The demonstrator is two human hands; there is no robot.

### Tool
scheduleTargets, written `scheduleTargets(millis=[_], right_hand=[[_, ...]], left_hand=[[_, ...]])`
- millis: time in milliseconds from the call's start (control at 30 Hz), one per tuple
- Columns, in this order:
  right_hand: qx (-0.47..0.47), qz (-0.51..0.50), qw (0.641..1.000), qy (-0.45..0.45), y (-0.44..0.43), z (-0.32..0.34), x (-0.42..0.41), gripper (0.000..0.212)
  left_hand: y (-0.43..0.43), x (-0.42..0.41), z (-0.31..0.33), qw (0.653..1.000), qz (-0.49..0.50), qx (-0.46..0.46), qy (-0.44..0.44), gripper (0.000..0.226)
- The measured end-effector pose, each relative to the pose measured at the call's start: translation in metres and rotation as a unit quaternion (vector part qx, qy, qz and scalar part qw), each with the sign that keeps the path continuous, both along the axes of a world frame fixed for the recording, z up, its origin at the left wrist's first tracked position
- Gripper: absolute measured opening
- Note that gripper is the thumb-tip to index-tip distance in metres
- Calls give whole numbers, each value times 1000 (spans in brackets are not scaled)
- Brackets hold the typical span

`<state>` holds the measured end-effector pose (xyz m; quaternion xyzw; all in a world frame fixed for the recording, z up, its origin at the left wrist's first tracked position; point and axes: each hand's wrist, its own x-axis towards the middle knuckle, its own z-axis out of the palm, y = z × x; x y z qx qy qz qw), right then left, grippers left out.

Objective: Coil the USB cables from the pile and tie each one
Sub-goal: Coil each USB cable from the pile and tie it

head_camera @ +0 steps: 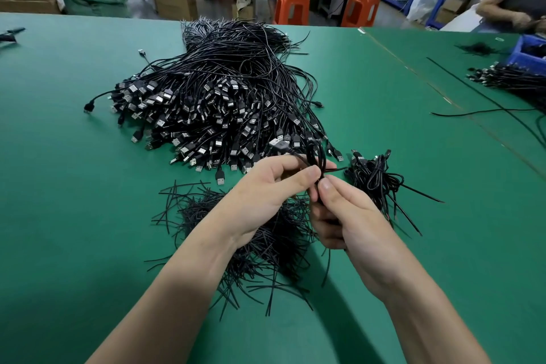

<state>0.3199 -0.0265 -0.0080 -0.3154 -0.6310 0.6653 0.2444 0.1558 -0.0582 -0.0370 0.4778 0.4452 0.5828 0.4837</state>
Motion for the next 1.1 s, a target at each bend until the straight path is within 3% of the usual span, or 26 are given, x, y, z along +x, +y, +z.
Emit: scheduleTargets(millis=[167, 533, 900, 1033, 1100], right_hand=[[37, -18, 999, -5, 0, 0, 0, 32], [20, -36, 999, -3, 5, 3, 3, 34], [-111, 49, 990, 75, -3, 9, 4, 29], [13, -3, 1000, 25, -3, 9, 2, 32], [95, -83, 992, -19, 0, 8, 4, 23]], left_hand=[[2, 1, 2, 998, 50, -30, -17, 14], [1, 23, 11, 990, 119, 63, 53, 29], [1, 31, 11, 977, 163, 121, 58, 31], [-1, 27, 9, 987, 135, 87, 19, 24], [0, 23, 11, 975, 175, 111, 82, 21]])
